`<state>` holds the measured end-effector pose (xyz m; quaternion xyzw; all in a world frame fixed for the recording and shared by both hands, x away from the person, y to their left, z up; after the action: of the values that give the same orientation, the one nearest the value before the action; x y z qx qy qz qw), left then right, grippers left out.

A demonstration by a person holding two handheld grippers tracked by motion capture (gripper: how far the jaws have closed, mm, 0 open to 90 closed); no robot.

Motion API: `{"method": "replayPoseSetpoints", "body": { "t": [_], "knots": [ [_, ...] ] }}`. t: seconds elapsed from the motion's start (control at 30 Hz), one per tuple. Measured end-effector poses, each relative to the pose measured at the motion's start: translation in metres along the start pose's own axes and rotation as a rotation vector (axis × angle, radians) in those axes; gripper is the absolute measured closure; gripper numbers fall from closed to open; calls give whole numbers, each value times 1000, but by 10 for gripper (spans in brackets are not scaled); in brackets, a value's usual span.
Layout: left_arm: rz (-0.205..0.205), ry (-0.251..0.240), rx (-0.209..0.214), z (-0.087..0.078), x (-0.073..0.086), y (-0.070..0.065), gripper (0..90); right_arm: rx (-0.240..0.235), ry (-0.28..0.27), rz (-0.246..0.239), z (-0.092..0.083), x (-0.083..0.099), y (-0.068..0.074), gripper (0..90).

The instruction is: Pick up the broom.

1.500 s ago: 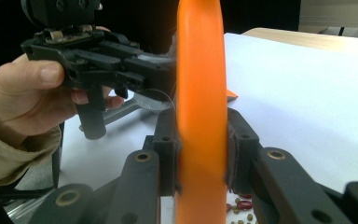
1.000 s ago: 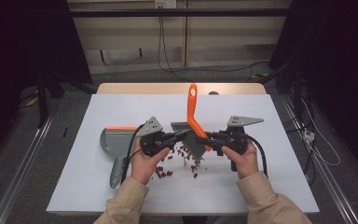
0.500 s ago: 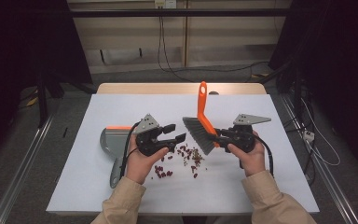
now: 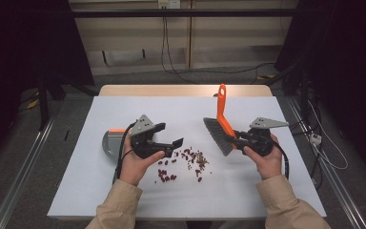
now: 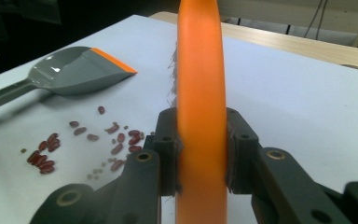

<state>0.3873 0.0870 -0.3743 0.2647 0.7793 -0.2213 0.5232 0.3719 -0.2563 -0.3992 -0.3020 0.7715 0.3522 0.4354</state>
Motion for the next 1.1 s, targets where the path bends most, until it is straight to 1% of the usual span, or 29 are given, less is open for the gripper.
{"method": "replayPoseSetpoints", "body": {
  "t": [0.03, 0.07, 0.13, 0.17, 0.23, 0.33, 0.4, 0.47, 0.53, 0.6, 0.63, 0.67, 0.7, 0.77, 0.8, 0.87, 0.93, 1.1],
  "knots": [
    [14, 3, -8, -2, 0, 2, 88, 9, 3, 0, -1, 0, 0, 708],
    [15, 1, -13, -4, 0, 3, 86, 25, 9, 0, -2, 1, 0, 708],
    [27, 5, -20, -7, 0, 6, 75, 36, 17, -10, -3, 2, -1, 708],
    [26, 8, -27, -8, 1, 8, 67, 55, 23, -16, -4, 2, -1, 708],
    [36, 17, -38, -12, 3, 14, 63, 82, 42, -31, -5, 2, -2, 708],
    [33, 26, -52, -17, 7, 21, 58, 100, 57, -36, -6, 3, -4, 708],
    [27, 29, -58, -20, 10, 25, 58, 128, 72, -39, -6, 3, -5, 708],
    [29, 31, -68, -23, 12, 29, 58, 142, 92, -45, -5, 4, -7, 708],
    [33, 35, -71, -27, 15, 33, 58, 171, 119, -61, -4, 5, -8, 708],
    [30, 36, -85, -30, 18, 38, 56, 174, 130, -55, -3, 6, -9, 708],
    [22, 39, -90, -32, 20, 40, 56, 197, 146, -59, -2, 7, -9, 708],
    [19, 40, -98, -34, 21, 42, 56, 216, 167, -73, -1, 7, -9, 708],
    [13, 40, -102, -35, 22, 43, 56, 224, 184, -83, -1, 7, -9, 708],
    [22, 42, -100, -37, 25, 47, 55, 231, 205, -83, 0, 7, -9, 708],
    [20, 42, -103, -38, 25, 48, 55, 241, 221, -77, 0, 8, -10, 708],
    [14, 40, -109, -40, 26, 51, 55, 240, 237, -60, 1, 10, -12, 707],
    [7, 38, -113, -41, 27, 52, 55, 235, 232, -58, 2, 10, -14, 707],
    [10, 41, -110, -42, 28, 52, 55, 222, 216, -41, 7, 9, -17, 705]
  ]
}}
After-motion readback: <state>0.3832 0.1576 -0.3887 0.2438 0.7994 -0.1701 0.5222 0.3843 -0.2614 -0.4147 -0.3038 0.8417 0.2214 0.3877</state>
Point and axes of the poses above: each handheld gripper's, and its own axes: z roughly forward along the jaws, x roughly out of its underside, y roughly to its left, the point moved 1 cm from there along z, roughly forward along the jaws, and after that the axes turned 15 degrees about -x, right-handed, at the moved point
